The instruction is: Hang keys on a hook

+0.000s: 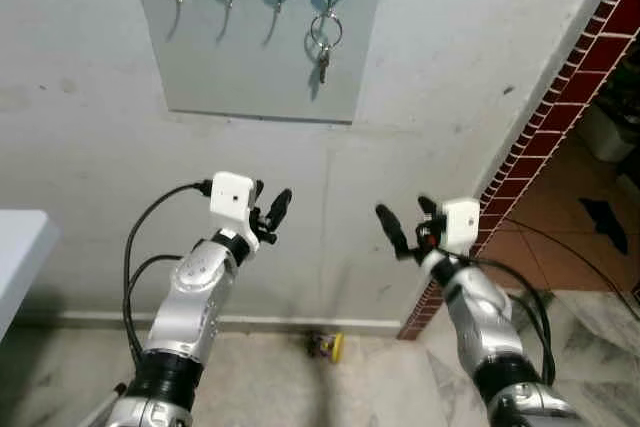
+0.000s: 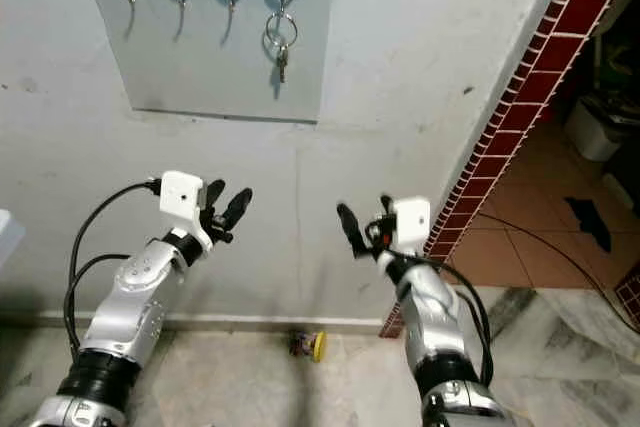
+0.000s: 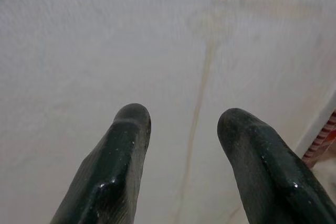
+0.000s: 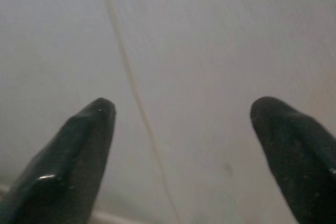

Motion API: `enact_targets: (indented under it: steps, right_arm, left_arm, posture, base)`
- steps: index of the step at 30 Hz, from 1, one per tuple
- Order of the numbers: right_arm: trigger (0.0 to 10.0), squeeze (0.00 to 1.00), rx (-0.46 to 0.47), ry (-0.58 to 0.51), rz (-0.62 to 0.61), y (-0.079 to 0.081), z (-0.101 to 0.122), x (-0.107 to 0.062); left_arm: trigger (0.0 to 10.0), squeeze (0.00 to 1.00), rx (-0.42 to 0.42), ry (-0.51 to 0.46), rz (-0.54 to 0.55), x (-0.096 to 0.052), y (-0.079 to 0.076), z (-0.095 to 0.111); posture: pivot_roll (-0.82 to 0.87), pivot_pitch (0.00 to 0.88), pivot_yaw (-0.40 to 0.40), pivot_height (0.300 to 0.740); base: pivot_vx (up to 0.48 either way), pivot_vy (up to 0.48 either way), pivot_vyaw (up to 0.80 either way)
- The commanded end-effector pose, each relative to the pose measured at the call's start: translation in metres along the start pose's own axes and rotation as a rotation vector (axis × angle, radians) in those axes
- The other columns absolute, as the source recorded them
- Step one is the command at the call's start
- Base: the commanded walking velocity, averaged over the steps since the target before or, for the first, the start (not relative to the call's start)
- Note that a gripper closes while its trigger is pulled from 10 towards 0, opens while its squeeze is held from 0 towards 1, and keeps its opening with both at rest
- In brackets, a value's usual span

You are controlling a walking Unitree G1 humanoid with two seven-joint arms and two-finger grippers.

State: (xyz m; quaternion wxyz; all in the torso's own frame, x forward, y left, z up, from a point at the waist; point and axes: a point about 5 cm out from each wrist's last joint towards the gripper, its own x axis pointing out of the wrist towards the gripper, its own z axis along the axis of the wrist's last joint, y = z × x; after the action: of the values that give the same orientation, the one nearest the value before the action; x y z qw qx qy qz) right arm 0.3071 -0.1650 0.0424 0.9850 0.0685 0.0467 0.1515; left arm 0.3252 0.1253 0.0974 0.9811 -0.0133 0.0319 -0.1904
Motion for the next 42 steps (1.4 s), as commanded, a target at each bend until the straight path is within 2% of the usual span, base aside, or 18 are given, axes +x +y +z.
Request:
enact_targets:
  steps: [1,6,8,9,10,11,16,17,19,20,22,24,25,26,27,28,29,42]
  right_arm:
    - [10.0,1.00,0.005,0.092,-0.056,-0.005,-0.021,-0.014]
    - [10.0,1.00,0.007,0.246,-0.142,-0.009,-0.055,-0.039]
    - [10.0,1.00,0.031,0.338,-0.173,-0.009,-0.074,-0.056]
    - [10.0,1.00,0.039,0.405,-0.198,-0.009,-0.088,-0.069]
    - [10.0,1.00,0.035,0.426,-0.207,-0.009,-0.091,-0.073]
    - [10.0,1.00,0.051,0.480,-0.217,-0.008,-0.100,-0.082]
    - [10.0,1.00,0.061,0.558,-0.253,-0.006,-0.114,-0.098]
    - [10.0,1.00,0.076,0.606,-0.278,-0.007,-0.121,-0.108]
    - [10.0,1.00,0.088,0.649,-0.297,-0.006,-0.128,-0.117]
    - [10.0,1.00,0.099,0.698,-0.312,-0.005,-0.135,-0.127]
    - [10.0,1.00,0.100,0.722,-0.318,-0.004,-0.138,-0.132]
    - [10.0,0.98,0.146,0.791,-0.370,-0.004,-0.148,-0.151]
    - [10.0,0.98,0.146,0.791,-0.370,-0.004,-0.148,-0.151]
    - [10.0,0.91,0.153,0.809,-0.386,-0.004,-0.150,-0.156]
    - [10.0,0.25,0.155,0.829,-0.393,-0.004,-0.153,-0.162]
    - [10.0,0.25,0.155,0.829,-0.393,-0.004,-0.153,-0.162]
    - [10.0,0.00,0.153,0.849,-0.387,-0.002,-0.156,-0.166]
    - [10.0,0.00,0.147,0.888,-0.355,0.012,-0.161,-0.164]
  left_arm:
    - [10.0,0.00,0.034,0.043,-0.013,-0.002,-0.004,-0.019]
    - [10.0,0.00,-0.012,0.178,-0.050,-0.014,-0.011,-0.059]
    - [10.0,0.00,-0.048,0.277,-0.055,-0.027,-0.013,-0.086]
    - [10.0,0.00,-0.058,0.367,-0.032,-0.039,-0.013,-0.106]
    - [10.0,0.00,-0.048,0.394,-0.022,-0.043,-0.013,-0.111]
    - [10.0,0.00,-0.063,0.462,0.001,-0.054,-0.012,-0.125]
    - [10.0,0.00,-0.075,0.596,0.058,-0.081,-0.008,-0.150]
    - [10.0,0.00,-0.108,0.664,0.105,-0.097,-0.005,-0.162]
    - [10.0,0.00,-0.120,0.725,0.143,-0.112,-0.004,-0.172]
    - [10.0,0.00,-0.135,0.778,0.177,-0.125,-0.003,-0.181]
    - [10.0,0.00,-0.144,0.797,0.189,-0.130,-0.003,-0.184]
    - [10.0,0.00,-0.155,0.833,0.203,-0.142,-0.007,-0.191]
    - [10.0,0.00,-0.155,0.833,0.203,-0.142,-0.007,-0.191]
    - [10.0,0.00,-0.157,0.837,0.201,-0.143,-0.008,-0.192]
    - [10.0,0.00,-0.156,0.840,0.197,-0.144,-0.010,-0.193]
    - [10.0,0.00,-0.156,0.840,0.197,-0.144,-0.010,-0.193]
    - [10.0,0.00,-0.151,0.843,0.194,-0.144,-0.012,-0.194]
    - [10.0,0.00,-0.116,0.840,0.181,-0.138,-0.008,-0.190]
  posture:
    - [-0.15,0.000,-0.004,0.724]
    - [-0.16,0.000,-0.001,0.724]
    - [-0.16,0.000,0.001,0.724]
    - [-0.16,0.000,0.003,0.724]
    - [-0.16,0.000,0.003,0.724]
    - [-0.17,0.000,0.004,0.724]
    - [-0.17,0.000,0.003,0.724]
    - [-0.17,0.000,0.003,0.724]
    - [-0.17,0.000,0.001,0.724]
    - [-0.17,0.000,0.001,0.724]
    - [-0.17,0.000,0.000,0.724]
    - [-0.17,0.000,-0.002,0.724]
    - [-0.17,0.000,-0.002,0.724]
    - [-0.17,0.000,-0.001,0.724]
    - [-0.16,0.000,-0.001,0.724]
    - [-0.16,0.000,-0.001,0.724]
    - [-0.16,0.000,-0.003,0.724]
    - [-0.17,0.000,0.010,0.724]
  base:
    - [0.000,0.000,0.00]
    - [0.000,0.000,0.00]
    - [0.000,0.000,0.00]
    - [0.000,0.000,0.00]
    - [0.000,0.000,0.00]
    - [0.000,0.000,0.00]
    - [0.000,0.000,0.00]
    - [0.000,0.000,0.00]
    - [0.000,0.000,0.00]
    - [0.000,0.000,0.00]
    - [0.000,0.000,0.00]
    - [0.000,0.000,0.00]
    - [0.000,0.000,0.00]
    - [0.000,0.000,0.00]
    - [0.000,0.000,0.00]
    - [0.000,0.000,0.00]
    - [0.000,0.000,0.00]
    - [0.000,0.000,0.00]
